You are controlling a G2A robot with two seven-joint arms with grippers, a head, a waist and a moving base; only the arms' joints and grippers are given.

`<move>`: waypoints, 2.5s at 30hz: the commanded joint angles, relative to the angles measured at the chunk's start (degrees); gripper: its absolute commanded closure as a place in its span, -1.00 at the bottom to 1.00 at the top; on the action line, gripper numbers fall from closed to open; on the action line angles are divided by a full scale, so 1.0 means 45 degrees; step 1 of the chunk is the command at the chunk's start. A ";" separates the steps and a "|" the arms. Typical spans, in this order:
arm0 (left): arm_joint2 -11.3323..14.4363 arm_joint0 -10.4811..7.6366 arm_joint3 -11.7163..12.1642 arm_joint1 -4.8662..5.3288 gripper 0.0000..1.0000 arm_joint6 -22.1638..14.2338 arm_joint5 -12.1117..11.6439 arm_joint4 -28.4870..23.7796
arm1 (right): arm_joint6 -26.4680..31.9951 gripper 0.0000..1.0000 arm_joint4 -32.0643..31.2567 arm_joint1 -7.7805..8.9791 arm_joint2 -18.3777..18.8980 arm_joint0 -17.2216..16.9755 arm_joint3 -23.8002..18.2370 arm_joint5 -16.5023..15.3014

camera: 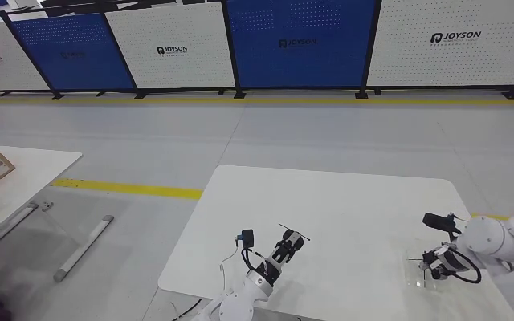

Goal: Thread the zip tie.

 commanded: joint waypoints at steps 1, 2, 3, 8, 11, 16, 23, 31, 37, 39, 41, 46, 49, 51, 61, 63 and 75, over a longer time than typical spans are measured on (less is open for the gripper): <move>0.0000 0.0000 0.0000 0.0000 1.00 0.0000 0.0000 0.0000 | 0.0000 0.64 -0.0002 -0.0080 -0.0152 0.0096 0.0099 0.0000; 0.0000 0.0000 0.0000 0.0000 1.00 0.0000 0.0000 0.0000 | 0.0000 0.70 -0.0038 -0.0134 -0.0271 0.0174 0.0173 0.0000; 0.0000 0.0000 0.0000 0.0000 1.00 0.0000 0.0000 0.0000 | 0.0000 0.68 -0.0037 -0.0173 -0.0342 0.0236 0.0238 0.0000; 0.0000 0.0000 0.0000 0.0000 1.00 0.0000 0.0000 0.0000 | 0.0000 0.64 -0.0029 -0.0362 -0.0712 0.0522 0.0624 0.0000; 0.0000 0.0000 0.0000 0.0000 1.00 0.0000 0.0000 0.0000 | 0.0000 0.64 -0.0058 -0.0452 -0.0924 0.0693 0.0865 0.0000; 0.0000 0.0000 0.0000 0.0000 1.00 0.0000 0.0000 0.0000 | 0.0000 0.80 -0.0102 -0.0567 -0.1187 0.0908 0.1167 0.0000; 0.0000 0.0000 0.0000 0.0000 1.00 0.0000 0.0000 0.0000 | 0.0000 1.00 -0.0145 -0.0674 -0.1384 0.1096 0.1342 0.0000; 0.0000 0.0000 0.0000 0.0000 1.00 0.0000 0.0000 0.0000 | 0.0000 1.00 -0.0319 -0.0387 -0.0644 0.0675 0.0528 0.0000; 0.0000 0.0000 0.0000 0.0000 1.00 0.0000 0.0000 0.0000 | 0.0000 1.00 -0.0525 0.0239 0.1579 -0.0707 -0.1033 0.0000; 0.0000 0.0000 0.0000 0.0000 1.00 0.0000 0.0000 0.0000 | -0.0029 1.00 -0.0438 0.0429 0.2477 -0.1337 -0.1769 0.0000; 0.0000 0.0000 0.0000 0.0000 1.00 0.0000 0.0000 0.0000 | -0.0916 1.00 -0.0099 0.0623 0.3817 -0.2290 -0.2494 0.0000; 0.0000 0.0000 0.0000 0.0000 1.00 0.0000 0.0000 0.0000 | -0.1673 1.00 0.0568 0.0808 0.5281 -0.3976 -0.3580 0.0000; 0.0000 0.0000 0.0000 0.0000 1.00 0.0000 0.0000 0.0000 | -0.1673 1.00 0.0568 0.0808 0.5281 -0.3976 -0.3580 0.0000; 0.0000 0.0000 0.0000 0.0000 1.00 0.0000 0.0000 0.0000 | -0.1673 1.00 0.0568 0.0808 0.5281 -0.3976 -0.3580 0.0000; 0.0000 0.0000 0.0000 0.0000 1.00 0.0000 0.0000 0.0000 | -0.4901 1.00 0.2416 0.0688 0.6194 -0.5328 -0.4216 -0.0605; 0.0000 0.0000 0.0000 0.0000 1.00 0.0000 0.0000 0.0000 | -0.5897 1.00 0.2977 0.0689 0.6700 -0.6018 -0.4775 -0.0746; 0.0000 0.0000 0.0000 0.0000 1.00 0.0000 0.0000 0.0000 | -0.9085 1.00 0.2380 0.0620 0.7403 -0.8575 -0.7144 0.0000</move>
